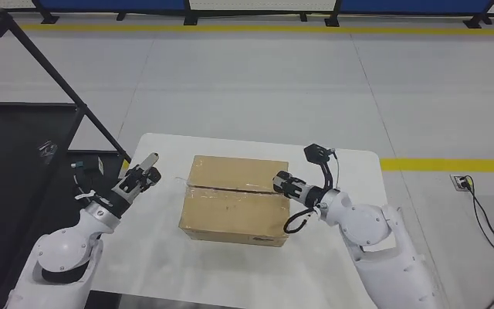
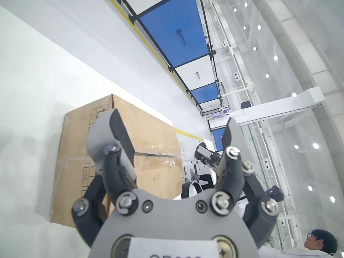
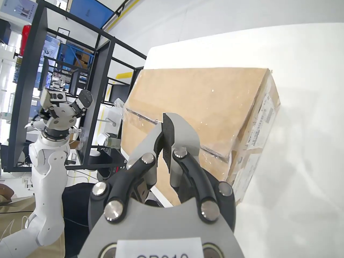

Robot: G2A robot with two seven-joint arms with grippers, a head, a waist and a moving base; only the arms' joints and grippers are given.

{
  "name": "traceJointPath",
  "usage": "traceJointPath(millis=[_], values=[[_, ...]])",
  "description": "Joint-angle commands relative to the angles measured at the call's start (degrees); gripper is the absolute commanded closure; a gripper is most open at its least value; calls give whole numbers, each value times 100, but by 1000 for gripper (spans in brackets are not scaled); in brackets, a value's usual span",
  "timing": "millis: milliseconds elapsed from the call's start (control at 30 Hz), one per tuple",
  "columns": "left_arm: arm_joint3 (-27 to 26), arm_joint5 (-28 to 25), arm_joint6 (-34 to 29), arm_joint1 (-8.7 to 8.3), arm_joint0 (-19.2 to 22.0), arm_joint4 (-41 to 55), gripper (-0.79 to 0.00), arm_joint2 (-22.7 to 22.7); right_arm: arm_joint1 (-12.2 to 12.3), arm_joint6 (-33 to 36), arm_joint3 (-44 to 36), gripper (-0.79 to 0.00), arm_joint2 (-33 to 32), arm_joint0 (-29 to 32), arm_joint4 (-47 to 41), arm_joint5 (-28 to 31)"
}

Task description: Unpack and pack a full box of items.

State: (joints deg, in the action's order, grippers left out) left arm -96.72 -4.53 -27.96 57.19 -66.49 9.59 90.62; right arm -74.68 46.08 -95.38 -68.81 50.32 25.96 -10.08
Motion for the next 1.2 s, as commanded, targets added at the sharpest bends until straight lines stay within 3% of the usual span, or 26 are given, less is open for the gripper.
traceJointPath(millis=[0, 233, 400, 567, 867, 1167], values=[[0, 1, 0, 0, 0, 0, -785, 0, -93, 19, 329, 0, 493, -392, 11, -283], [96, 197, 533, 21, -128, 18, -785, 180, -634, -451, 1939, 0, 1944, -1701, -769, -773], [87, -232, -21, 42, -289, 807, -785, 235, -1013, -727, 2989, 0, 2504, -2289, -1432, -553], [362, -225, -489, 76, 15, 761, -785, -242, -1255, -974, 3681, 0, 2678, -2582, -1859, -426], [1368, -91, -708, 233, 808, 1017, -785, -1136, -1457, -969, 4224, 0, 2723, -2718, -2215, 1], [2008, -242, -627, 322, 1124, 1079, -785, -1392, -1404, -643, 4218, 0, 2485, -2648, -2175, 470]])
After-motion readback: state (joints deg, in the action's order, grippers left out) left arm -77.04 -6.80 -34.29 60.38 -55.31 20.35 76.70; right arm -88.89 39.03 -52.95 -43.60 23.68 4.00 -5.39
